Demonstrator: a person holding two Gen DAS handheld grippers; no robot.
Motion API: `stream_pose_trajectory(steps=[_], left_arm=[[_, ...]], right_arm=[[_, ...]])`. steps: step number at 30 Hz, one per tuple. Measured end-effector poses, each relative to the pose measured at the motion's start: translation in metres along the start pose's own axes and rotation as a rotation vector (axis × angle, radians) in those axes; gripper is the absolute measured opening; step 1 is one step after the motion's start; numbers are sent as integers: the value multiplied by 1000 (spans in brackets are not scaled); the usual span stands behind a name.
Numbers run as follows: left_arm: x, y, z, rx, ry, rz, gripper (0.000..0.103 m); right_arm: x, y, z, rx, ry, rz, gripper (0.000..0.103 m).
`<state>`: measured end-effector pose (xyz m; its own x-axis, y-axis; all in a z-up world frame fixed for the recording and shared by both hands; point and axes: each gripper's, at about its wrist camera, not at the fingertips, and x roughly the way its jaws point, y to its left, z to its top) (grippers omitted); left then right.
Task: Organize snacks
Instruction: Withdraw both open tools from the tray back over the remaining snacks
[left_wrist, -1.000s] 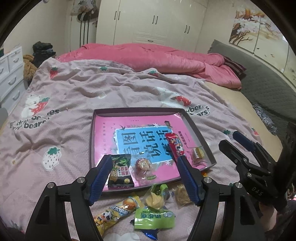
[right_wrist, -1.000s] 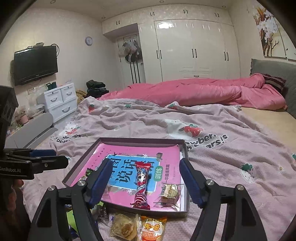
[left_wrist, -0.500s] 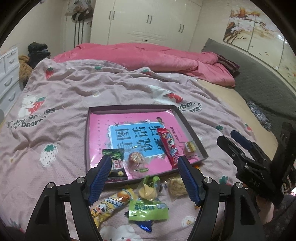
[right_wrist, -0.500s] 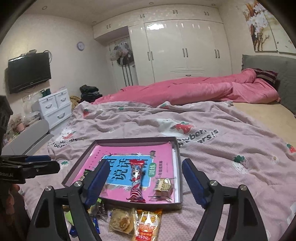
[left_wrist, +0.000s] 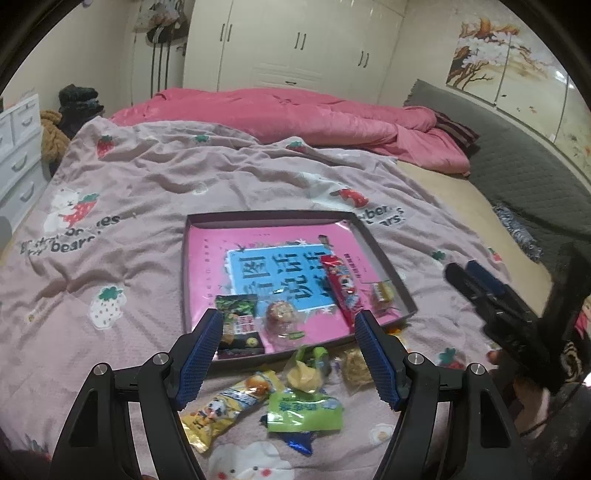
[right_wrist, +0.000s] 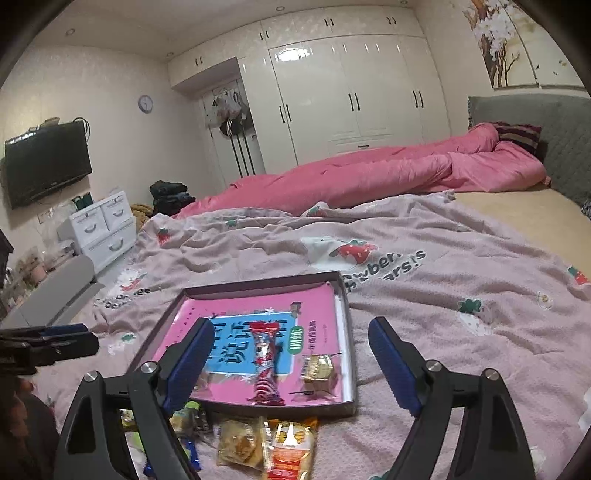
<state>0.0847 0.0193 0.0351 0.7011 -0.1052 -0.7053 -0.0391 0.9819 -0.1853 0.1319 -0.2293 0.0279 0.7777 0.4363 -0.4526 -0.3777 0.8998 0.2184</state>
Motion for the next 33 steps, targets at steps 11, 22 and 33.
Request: stream_pose_trajectory(steps=[11,22,33], left_arm=[[-8,-8,-17,25,24,-13,75],[-6,-3,-29,27,72,-6,75],[-8,20,-40,17,102,26,75]], right_arm=[[-26,18,0,-72,-18,6,88],[-30,34,-21,-121,96,43,88],[-22,28,-31,-110,161,-5,88]])
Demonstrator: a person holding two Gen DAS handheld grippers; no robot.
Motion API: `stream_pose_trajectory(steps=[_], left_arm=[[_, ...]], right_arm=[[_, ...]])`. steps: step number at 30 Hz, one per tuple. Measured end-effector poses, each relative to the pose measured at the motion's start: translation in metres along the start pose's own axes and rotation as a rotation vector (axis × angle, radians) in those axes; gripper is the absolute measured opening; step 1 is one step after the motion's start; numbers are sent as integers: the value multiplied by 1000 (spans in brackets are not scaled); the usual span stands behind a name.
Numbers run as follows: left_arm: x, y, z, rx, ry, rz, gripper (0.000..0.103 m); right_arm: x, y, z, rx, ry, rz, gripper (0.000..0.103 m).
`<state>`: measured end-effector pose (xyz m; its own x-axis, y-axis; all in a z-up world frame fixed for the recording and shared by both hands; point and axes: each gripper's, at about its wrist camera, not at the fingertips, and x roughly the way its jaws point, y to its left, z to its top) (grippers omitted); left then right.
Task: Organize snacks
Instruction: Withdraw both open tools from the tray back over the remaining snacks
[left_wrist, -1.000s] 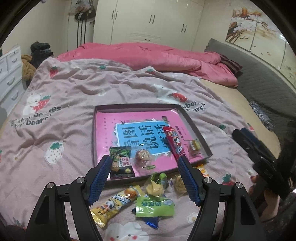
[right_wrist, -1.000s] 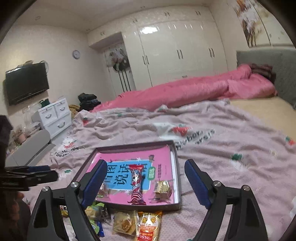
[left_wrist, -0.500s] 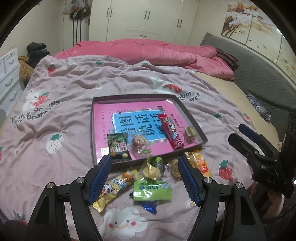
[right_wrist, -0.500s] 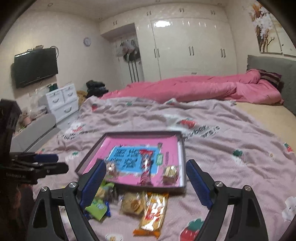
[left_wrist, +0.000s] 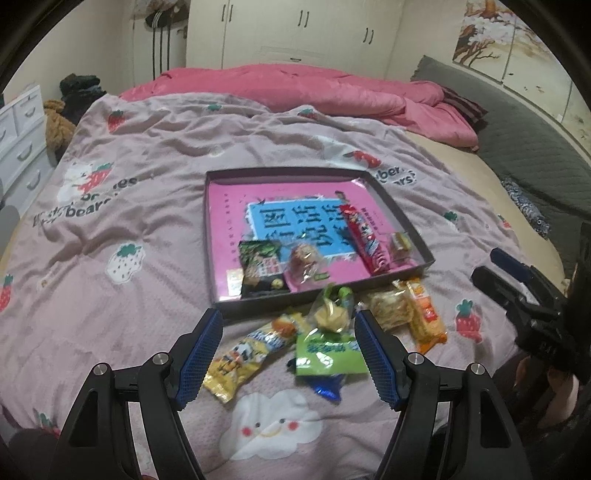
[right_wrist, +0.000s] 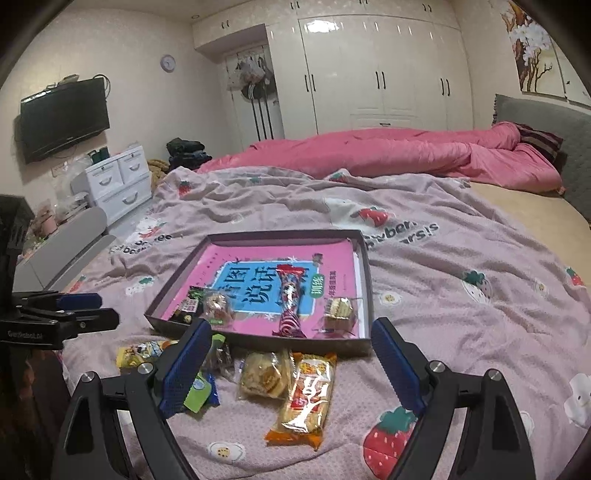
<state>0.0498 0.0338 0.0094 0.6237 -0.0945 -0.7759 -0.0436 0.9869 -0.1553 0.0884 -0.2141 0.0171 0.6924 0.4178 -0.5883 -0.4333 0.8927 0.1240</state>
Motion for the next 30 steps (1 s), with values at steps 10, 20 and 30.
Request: stream_pose_trajectory(steps=[10,20,30], left_arm=[[10,19,-21,-22,74,13,75],[22,25,-26,-23,97,26,75],[46,34,-28,15,132,50,75]], right_arm=[[6,-3,-8,3,52,-13,88],[21,-2,-19,-13,144,-31,88],[44,-7,-37,-16,272,-55,88]])
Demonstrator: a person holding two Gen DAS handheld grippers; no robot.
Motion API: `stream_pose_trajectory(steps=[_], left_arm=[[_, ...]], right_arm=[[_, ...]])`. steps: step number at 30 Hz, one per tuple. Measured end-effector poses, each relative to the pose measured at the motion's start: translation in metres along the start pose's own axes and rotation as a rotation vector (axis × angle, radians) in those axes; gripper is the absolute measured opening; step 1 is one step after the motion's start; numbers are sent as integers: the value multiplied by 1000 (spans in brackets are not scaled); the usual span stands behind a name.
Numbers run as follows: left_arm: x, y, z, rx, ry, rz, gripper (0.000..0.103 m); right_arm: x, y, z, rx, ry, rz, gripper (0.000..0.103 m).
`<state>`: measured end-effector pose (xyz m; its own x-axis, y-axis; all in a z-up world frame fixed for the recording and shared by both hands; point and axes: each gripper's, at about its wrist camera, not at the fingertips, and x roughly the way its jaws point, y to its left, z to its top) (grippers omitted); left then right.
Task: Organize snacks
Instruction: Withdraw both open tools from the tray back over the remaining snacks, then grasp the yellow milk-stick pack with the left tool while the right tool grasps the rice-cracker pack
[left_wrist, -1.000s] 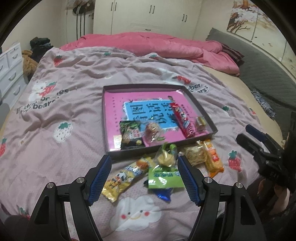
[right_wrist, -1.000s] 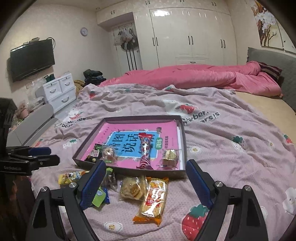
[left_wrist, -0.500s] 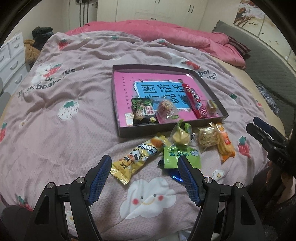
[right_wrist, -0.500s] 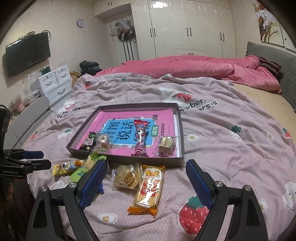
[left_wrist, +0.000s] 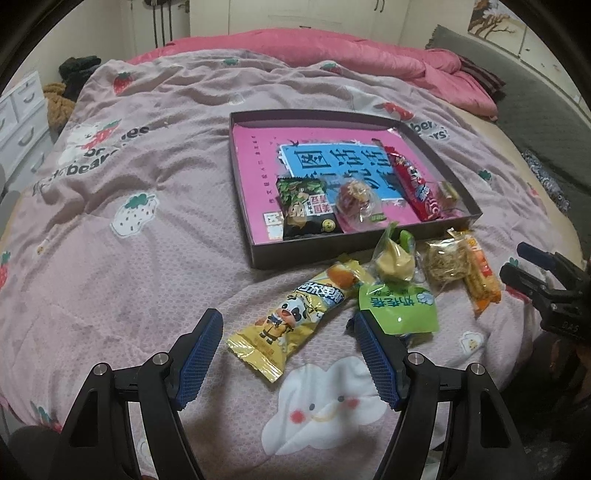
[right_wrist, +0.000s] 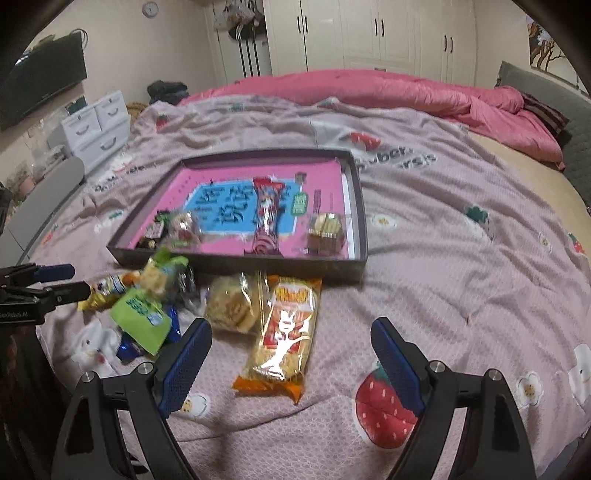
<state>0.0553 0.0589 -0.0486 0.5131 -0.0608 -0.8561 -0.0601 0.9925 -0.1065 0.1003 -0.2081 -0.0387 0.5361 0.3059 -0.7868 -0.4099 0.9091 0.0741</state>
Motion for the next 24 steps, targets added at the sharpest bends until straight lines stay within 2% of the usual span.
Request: stream_pose_trajectory(steps=[11,17,24], left_arm=[[20,3,3,33,34,7,75],[30,0,2,63,59,24,75],[38,-3,4,83,67,28,75]], right_arm=[[24,0,-6,-19,90,-40,88],[39,7,-8,-71,127,-81,87],[45,2,-6,-77,127,-105,66]])
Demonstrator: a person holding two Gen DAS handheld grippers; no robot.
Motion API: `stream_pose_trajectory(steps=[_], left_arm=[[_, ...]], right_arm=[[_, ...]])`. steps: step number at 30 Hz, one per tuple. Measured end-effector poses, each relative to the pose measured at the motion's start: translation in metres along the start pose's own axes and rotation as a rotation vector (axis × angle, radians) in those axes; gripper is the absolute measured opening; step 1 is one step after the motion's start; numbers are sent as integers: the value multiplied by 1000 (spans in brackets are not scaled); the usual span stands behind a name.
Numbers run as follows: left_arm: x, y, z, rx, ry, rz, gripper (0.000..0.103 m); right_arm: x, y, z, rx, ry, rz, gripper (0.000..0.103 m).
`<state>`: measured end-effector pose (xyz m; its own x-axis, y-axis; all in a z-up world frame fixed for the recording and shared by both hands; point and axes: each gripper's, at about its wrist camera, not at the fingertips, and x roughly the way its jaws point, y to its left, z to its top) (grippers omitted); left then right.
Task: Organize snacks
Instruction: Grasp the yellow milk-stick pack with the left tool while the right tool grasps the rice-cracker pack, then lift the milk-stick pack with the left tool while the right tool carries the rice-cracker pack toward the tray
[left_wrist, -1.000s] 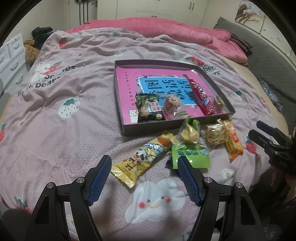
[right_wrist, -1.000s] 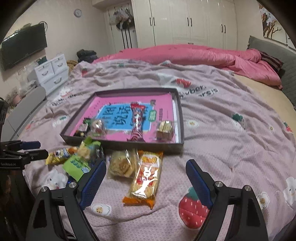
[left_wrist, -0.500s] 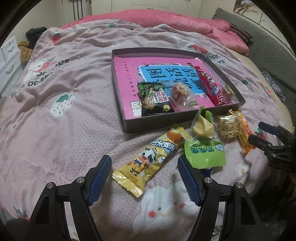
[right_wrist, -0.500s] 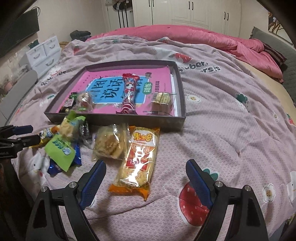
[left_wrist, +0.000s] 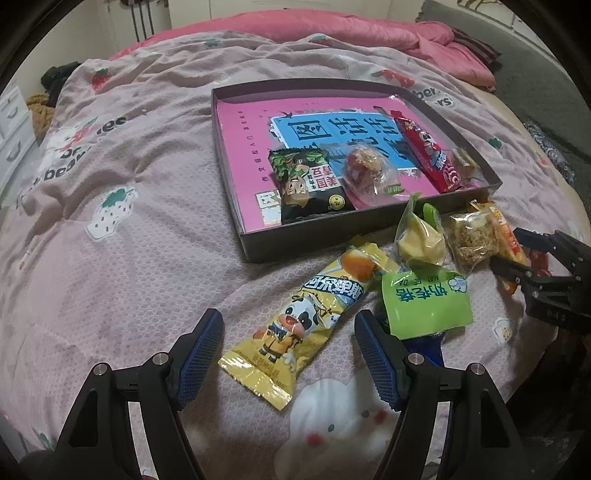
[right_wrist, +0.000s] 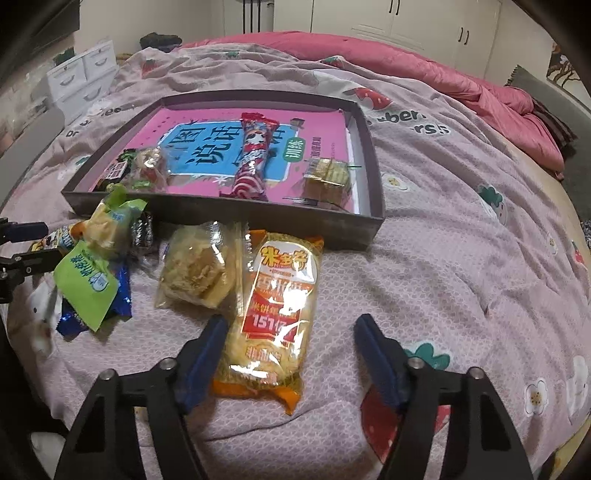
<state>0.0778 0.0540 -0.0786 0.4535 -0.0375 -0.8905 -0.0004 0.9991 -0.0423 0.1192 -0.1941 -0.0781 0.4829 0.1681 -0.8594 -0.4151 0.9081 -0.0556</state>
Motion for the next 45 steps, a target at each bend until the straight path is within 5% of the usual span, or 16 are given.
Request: stream_pose_trajectory(steps=[7,17,30,45], left_arm=[[6,-8,6,40,-13,10,75],[17,-9,11,55,-12,0,75],[18,-27,8,102,10,-65,26],[-20,-8,6,-17,-54,-145,18]], right_arm=[[3,-9,4,31,-8,53,49],[16,-18,10,63,9,84,40],[3,-35,9,143,-22,137,36],[-29,-41,11,190,-134,227,36]])
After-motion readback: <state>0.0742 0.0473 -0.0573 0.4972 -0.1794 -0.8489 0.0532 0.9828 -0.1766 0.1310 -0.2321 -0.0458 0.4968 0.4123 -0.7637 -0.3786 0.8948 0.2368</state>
